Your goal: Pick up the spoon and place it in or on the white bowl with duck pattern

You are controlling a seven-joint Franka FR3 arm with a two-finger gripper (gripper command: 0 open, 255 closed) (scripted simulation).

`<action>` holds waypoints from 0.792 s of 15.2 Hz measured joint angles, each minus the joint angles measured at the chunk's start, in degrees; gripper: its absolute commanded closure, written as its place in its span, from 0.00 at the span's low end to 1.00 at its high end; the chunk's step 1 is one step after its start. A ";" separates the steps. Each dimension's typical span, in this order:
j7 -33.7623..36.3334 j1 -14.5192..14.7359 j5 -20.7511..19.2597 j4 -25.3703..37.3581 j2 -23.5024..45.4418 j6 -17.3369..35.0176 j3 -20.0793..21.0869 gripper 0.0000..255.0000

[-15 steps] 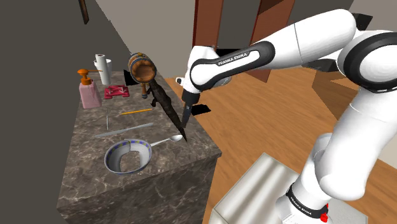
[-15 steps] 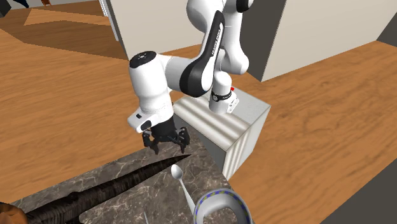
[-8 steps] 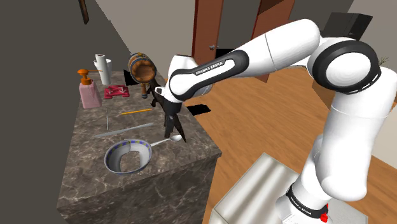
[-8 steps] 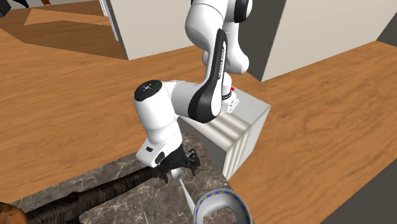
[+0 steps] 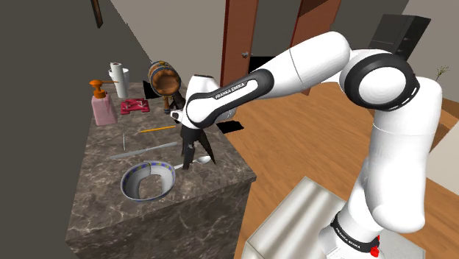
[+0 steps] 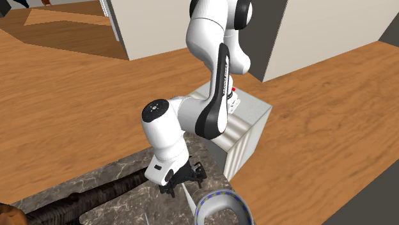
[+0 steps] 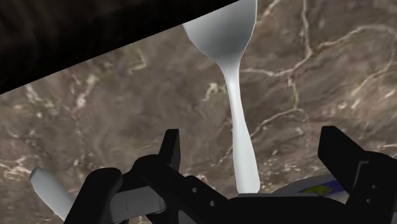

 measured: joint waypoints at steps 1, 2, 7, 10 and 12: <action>-0.11 0.05 0.06 -0.11 0.51 0.62 0.05 0.00; -0.06 0.13 0.07 -0.16 0.67 0.83 0.08 0.00; -0.02 0.19 0.06 -0.09 0.89 1.04 0.11 0.00; -0.02 0.19 0.06 -0.09 0.89 1.04 0.11 1.00; -0.02 0.19 0.06 -0.09 0.89 1.04 0.11 1.00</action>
